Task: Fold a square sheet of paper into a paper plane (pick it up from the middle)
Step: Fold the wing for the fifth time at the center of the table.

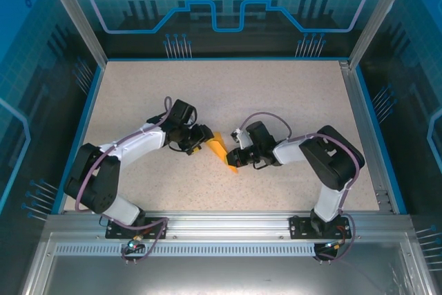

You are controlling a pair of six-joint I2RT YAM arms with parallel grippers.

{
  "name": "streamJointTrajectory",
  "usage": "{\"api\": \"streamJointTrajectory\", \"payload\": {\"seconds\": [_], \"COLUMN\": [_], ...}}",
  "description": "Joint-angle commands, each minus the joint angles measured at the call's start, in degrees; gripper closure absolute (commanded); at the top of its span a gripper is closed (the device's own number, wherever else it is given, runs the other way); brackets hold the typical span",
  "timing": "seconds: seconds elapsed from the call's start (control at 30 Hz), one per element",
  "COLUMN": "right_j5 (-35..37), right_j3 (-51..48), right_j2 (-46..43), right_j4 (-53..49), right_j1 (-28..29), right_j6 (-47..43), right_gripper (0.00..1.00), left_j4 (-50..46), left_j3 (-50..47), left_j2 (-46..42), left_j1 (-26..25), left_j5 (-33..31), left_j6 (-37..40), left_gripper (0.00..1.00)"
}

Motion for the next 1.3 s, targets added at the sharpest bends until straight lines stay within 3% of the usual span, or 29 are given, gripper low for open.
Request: {"api": "streamJointTrajectory", "payload": {"seconds": [0.0,0.33,0.57,1.27], "right_j5": [0.49,3.77,3.86,2.54], "right_j3": [0.79,0.92,1.15,0.79], "right_j2": [4.31,3.65,3.57,4.56], "right_j4": [-4.2,-7.23,-7.53,-7.29], "right_j1": [-0.07,-0.12,-0.16,-0.59], "right_j6": [1.73,2.1,2.91,6.83], "right_gripper": [0.95,0.95,0.95,0.93], "left_j4": [2.65,18.69,27.66,33.76], "left_j3": [-2.33,-7.01,-7.75,-6.96], "left_j2": [-0.36,0.62,5.29,13.26], "left_j1": [-0.7,-3.52,-5.25,-5.83], "left_j5": [1.4,7.17,7.43,6.37], "left_j6": [-0.62,-4.23,-6.18,-4.42], "left_gripper": [0.43,0.57,0.59,0.56]}}
